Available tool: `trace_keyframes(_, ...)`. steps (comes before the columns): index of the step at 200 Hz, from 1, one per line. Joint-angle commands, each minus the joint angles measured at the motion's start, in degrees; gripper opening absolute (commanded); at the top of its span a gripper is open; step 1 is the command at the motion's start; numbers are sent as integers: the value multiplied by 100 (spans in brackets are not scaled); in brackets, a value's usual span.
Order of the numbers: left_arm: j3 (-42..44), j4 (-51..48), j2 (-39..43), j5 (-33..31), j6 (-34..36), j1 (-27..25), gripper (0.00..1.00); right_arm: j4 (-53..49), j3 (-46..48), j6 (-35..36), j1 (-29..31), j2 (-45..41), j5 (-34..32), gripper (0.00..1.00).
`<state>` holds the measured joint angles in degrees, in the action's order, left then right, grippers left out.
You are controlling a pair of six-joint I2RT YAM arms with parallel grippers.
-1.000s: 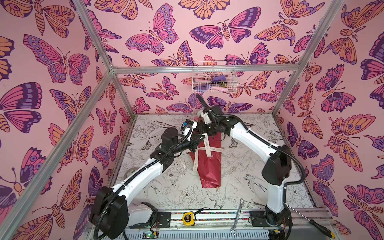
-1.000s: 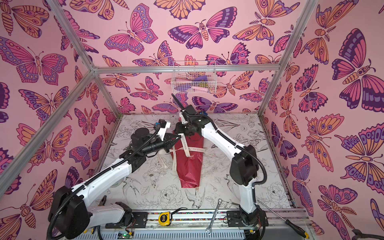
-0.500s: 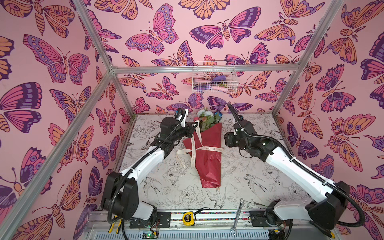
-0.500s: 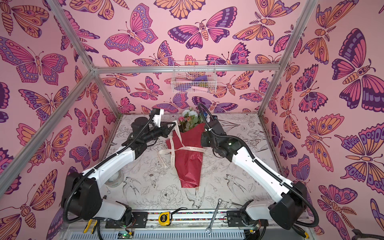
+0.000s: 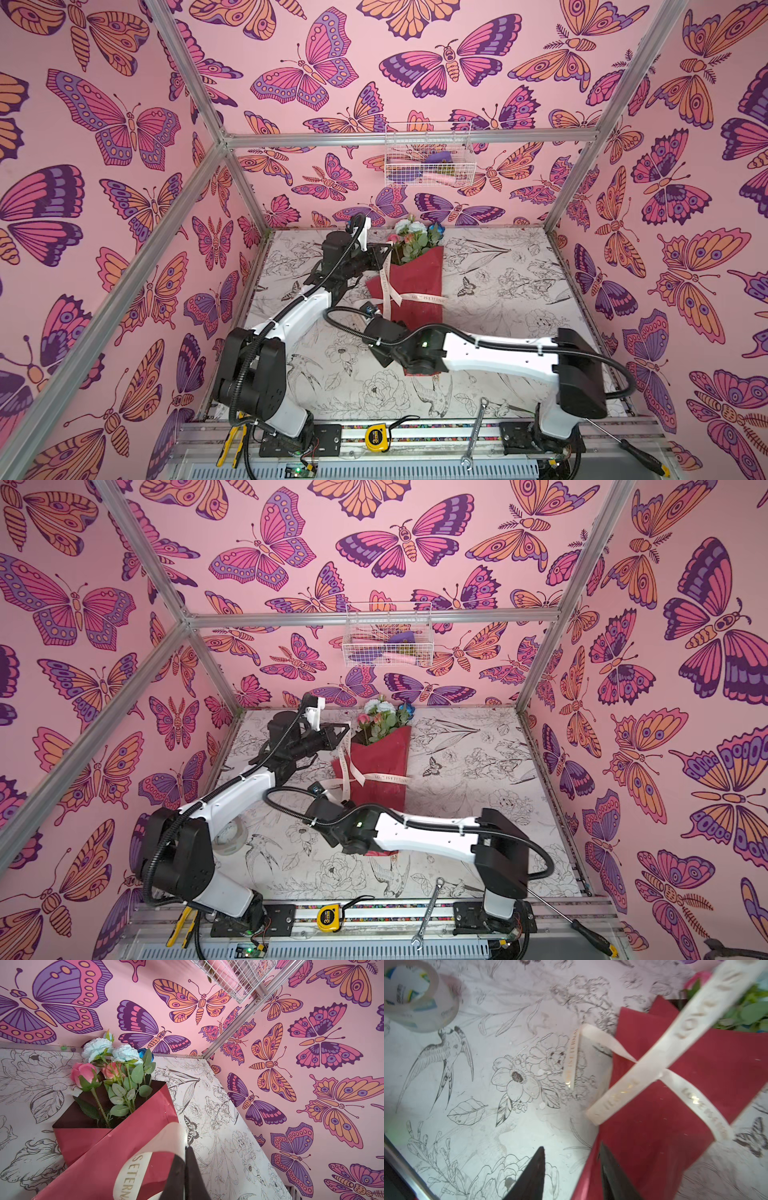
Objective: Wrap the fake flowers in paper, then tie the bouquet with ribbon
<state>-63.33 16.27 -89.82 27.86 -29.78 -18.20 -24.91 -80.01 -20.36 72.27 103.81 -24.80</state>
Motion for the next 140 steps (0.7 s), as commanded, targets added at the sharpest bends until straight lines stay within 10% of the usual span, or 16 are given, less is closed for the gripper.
trace_keyframes(1, -131, 57, -168, 179, -275, 141, 0, 386, -385, 215, -16, 484, 111, 46)
trace_keyframes(140, -663, 550, -1459, 764, -1254, 746, 0, 1009, -1576, -45, -777, 2564, 3, 67)
